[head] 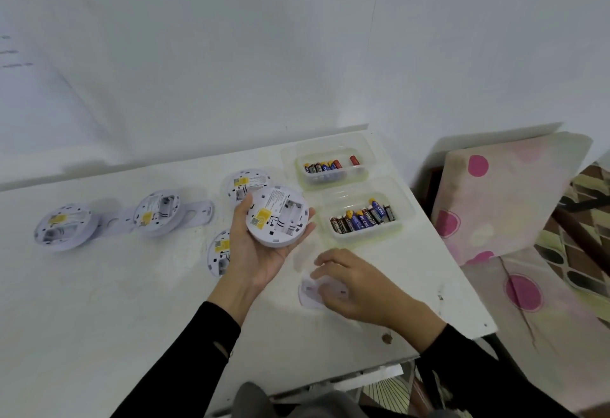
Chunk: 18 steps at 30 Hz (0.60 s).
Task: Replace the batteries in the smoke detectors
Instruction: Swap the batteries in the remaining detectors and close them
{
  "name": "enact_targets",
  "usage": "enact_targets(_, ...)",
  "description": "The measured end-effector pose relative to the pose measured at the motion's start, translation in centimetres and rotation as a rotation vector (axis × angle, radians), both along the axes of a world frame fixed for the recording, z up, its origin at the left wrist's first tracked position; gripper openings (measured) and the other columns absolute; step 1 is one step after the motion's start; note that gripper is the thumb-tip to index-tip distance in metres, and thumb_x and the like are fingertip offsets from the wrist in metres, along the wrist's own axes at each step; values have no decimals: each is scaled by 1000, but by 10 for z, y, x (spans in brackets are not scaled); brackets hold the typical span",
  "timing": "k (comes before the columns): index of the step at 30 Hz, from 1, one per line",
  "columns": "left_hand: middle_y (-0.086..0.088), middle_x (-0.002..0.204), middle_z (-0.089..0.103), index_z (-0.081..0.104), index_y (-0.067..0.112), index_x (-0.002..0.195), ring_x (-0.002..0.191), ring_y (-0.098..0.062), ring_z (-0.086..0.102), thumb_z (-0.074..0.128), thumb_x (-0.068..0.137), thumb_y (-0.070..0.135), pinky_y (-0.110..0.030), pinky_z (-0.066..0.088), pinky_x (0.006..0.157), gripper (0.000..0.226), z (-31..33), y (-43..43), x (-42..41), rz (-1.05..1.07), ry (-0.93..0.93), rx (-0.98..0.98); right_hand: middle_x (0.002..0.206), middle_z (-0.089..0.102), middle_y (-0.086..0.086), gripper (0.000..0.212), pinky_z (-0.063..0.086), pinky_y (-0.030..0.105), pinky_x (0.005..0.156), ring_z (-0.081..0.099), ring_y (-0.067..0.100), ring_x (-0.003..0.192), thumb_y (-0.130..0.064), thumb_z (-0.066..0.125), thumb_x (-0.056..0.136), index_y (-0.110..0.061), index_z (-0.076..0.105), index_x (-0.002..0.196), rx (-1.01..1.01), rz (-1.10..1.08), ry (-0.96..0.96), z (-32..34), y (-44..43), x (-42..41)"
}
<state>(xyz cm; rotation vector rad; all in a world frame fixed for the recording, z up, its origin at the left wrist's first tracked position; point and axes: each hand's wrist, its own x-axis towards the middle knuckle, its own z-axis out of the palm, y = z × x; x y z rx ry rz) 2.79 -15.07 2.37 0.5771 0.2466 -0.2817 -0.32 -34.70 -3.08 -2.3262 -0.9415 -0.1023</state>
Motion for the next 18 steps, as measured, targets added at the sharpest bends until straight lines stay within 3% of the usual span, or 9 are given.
enact_targets(2,-27,135,57,49,7,140,125,-52,51,53,87,51,-59,50,95,69,1,7,-4,-4,0,-8,126,58,4,32,42,29,98,54,20,115,-43,64,82,-20,67,105,-83,-27,51,-13,-2,-4)
enact_targets(5,-27,135,57,54,7,135,124,-52,52,52,89,51,-59,48,98,64,3,20,-10,-7,-2,0,126,59,-2,38,35,28,99,51,15,119,-50,64,79,-25,65,108,-146,-70,84,-18,1,-9)
enact_targets(10,-28,134,57,53,8,136,122,-51,54,53,88,52,-60,48,97,65,9,51,-20,-39,23,-7,126,62,-5,41,26,21,101,55,17,120,-39,66,73,-23,64,110,-204,-170,87,-12,25,-14)
enact_targets(16,-28,132,59,52,8,137,121,-51,54,54,88,51,-61,49,94,65,21,86,-26,-118,50,-10,142,51,-5,49,15,28,115,39,14,137,-25,63,74,-20,58,122,-229,-281,206,-4,54,-27)
enact_targets(18,-27,131,60,53,9,136,121,-50,55,53,89,51,-60,51,92,63,23,93,-26,-140,50,-12,142,50,-5,47,20,36,118,39,14,138,-20,63,75,-21,58,122,-216,-305,234,-2,59,-31)
